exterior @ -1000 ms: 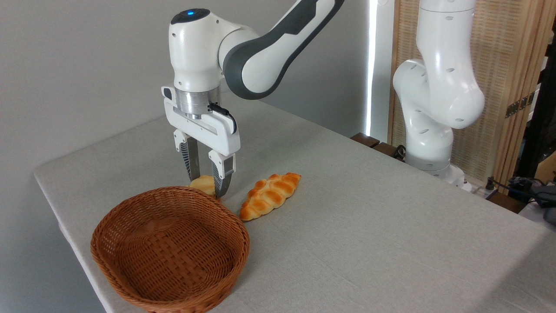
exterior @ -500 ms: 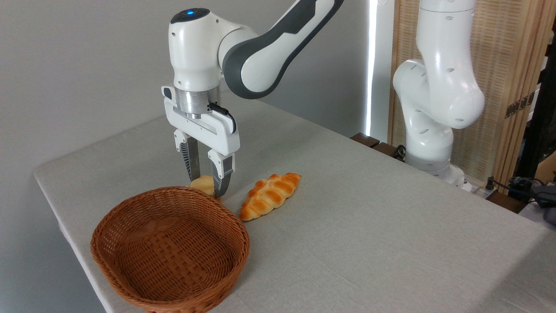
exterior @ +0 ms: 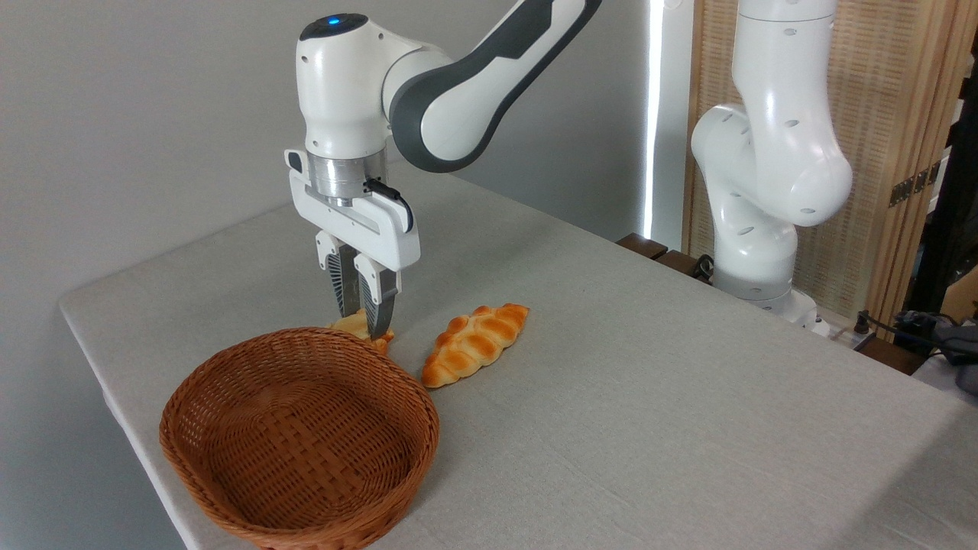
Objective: Put bread into the basket
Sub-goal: 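Lift the bun and carry it over the wicker basket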
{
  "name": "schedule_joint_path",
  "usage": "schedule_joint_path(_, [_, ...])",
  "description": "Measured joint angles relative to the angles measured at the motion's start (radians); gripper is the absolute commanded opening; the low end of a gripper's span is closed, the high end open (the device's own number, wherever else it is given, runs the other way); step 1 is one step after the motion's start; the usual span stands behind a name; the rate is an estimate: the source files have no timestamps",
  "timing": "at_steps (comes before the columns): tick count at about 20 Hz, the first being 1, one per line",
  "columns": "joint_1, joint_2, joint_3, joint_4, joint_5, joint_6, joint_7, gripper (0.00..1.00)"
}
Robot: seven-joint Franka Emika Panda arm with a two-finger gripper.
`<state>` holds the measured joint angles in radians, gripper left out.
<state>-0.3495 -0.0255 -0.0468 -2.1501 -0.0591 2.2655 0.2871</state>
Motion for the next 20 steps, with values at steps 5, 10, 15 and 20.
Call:
schedule_joint_path(5, [-0.001, 0.002, -0.006, -0.001, 0.000, -0.007, 0.000, 0.44])
schedule_joint_path(10, [-0.001, 0.001, -0.042, 0.002, 0.015, -0.094, 0.000, 0.46])
schedule_joint_path(15, [-0.002, -0.007, -0.074, 0.036, 0.017, -0.190, 0.000, 0.46])
schedule_joint_path(20, [-0.001, -0.019, -0.075, 0.145, 0.013, -0.272, 0.000, 0.46])
